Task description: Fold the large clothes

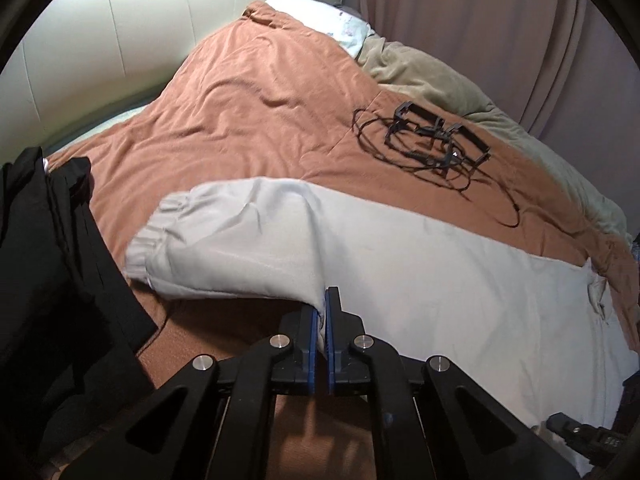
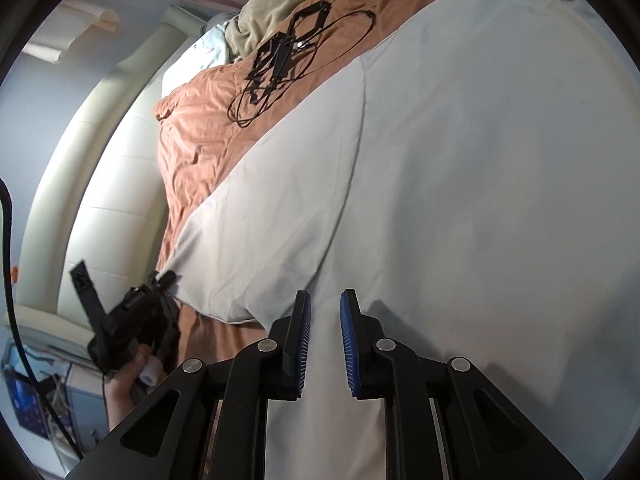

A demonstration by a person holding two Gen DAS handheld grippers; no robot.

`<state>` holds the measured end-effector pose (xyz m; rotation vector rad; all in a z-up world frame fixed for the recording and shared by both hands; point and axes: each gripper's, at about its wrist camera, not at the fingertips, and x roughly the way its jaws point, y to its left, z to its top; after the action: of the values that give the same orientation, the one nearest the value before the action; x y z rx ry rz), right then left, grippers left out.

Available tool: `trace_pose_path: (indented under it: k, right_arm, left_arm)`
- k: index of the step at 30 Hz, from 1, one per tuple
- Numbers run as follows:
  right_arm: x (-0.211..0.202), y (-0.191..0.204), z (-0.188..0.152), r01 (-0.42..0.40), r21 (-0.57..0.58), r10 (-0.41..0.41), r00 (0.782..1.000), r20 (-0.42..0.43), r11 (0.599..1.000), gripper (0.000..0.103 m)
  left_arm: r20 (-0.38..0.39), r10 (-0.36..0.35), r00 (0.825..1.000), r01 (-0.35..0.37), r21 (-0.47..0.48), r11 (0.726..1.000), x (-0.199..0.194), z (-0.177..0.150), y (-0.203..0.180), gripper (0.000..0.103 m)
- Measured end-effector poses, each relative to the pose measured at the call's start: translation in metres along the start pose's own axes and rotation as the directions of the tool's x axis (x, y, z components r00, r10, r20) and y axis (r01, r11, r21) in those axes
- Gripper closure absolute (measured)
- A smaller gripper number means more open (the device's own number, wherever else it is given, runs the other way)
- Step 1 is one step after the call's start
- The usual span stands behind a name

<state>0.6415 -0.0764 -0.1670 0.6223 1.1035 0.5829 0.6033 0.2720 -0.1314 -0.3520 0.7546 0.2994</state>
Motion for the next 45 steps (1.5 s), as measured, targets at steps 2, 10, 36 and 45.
trace_pose_path:
  k: [2, 10, 36, 45]
  right_arm:
    - [0.013, 0.003, 0.001, -0.017, 0.005, 0.018, 1.000, -0.021, 1.000, 0.086]
    - [0.048, 0.001, -0.009, -0.097, 0.048, 0.103, 0.984, -0.145, 0.994, 0.090]
    - [-0.197, -0.092, -0.059, 0.022, 0.240, -0.073, 0.976, 0.205, 0.970, 0.040]
    - [-0.211, -0.131, -0.053, -0.080, 0.376, -0.015, 0.970, 0.243, 0.923, 0.040]
  left_arm:
    - [0.024, -0.037, 0.999, 0.037, 0.021, 0.999, -0.016, 0.009, -0.013, 0.098]
    - [0.071, -0.171, 0.983, 0.164, 0.092, 0.982, -0.064, 0.033, -0.066, 0.098]
    - [-0.065, -0.473, 0.879, 0.467, 0.318, 0.825, -0.148, -0.017, -0.248, 0.098]
    - [-0.220, -0.479, 0.850, 0.527, 0.360, 0.770, -0.125, -0.071, -0.314, 0.098]
